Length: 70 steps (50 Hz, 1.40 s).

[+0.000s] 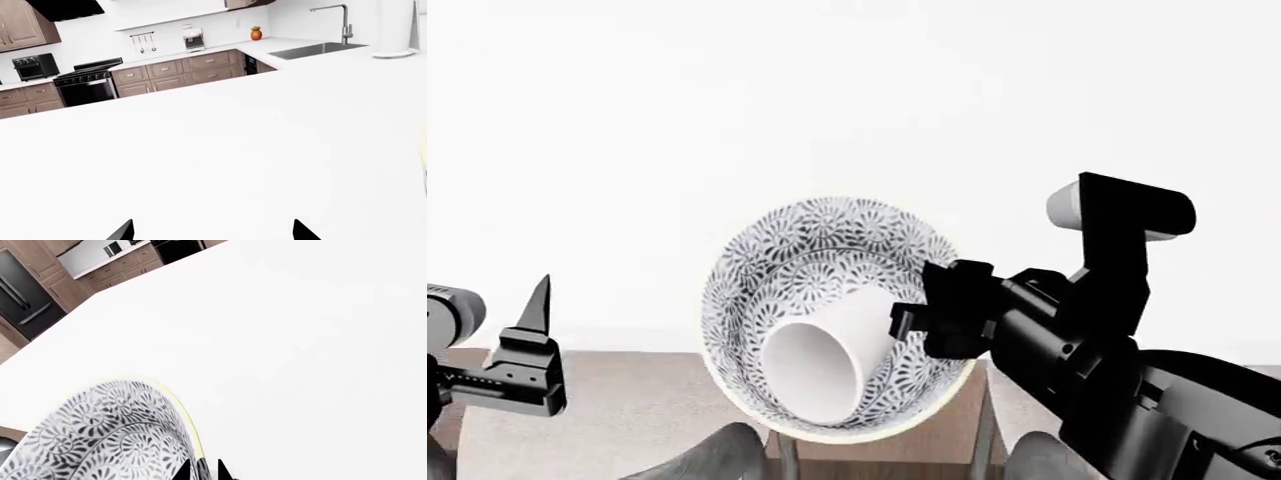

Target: Place the cup inside the bowl on the dining table and move the bowl to any counter.

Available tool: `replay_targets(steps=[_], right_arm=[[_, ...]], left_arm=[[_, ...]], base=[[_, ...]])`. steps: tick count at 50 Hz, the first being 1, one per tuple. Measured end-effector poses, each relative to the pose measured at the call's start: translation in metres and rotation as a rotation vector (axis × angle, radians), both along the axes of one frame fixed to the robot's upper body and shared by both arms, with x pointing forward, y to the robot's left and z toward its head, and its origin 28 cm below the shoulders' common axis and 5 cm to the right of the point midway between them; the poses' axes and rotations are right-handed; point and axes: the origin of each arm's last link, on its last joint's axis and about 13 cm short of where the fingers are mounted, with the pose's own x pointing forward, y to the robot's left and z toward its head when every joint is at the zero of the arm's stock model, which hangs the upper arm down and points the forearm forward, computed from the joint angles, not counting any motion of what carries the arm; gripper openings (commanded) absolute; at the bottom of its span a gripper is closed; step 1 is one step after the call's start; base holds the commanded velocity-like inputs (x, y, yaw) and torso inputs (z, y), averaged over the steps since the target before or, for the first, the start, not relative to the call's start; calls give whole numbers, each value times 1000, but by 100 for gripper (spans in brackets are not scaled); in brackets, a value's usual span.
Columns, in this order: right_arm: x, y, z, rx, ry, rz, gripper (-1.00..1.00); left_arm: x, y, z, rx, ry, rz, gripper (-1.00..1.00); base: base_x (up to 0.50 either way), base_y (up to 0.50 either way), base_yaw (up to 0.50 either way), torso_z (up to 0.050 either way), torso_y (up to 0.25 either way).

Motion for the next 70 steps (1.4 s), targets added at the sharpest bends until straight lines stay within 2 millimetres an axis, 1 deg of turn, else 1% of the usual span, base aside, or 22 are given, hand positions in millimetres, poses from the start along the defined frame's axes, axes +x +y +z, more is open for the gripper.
replay_targets(steps=[38, 70], right_arm=[[0, 5, -6, 0, -30, 32, -100], [-1, 5, -6, -4, -30, 27, -100]], left_arm=[[0, 1, -1, -8, -3, 2, 100], [-2, 3, 0, -12, -5, 7, 100]], base=[[-1, 500, 0, 0, 0], [1, 500, 0, 0, 0]])
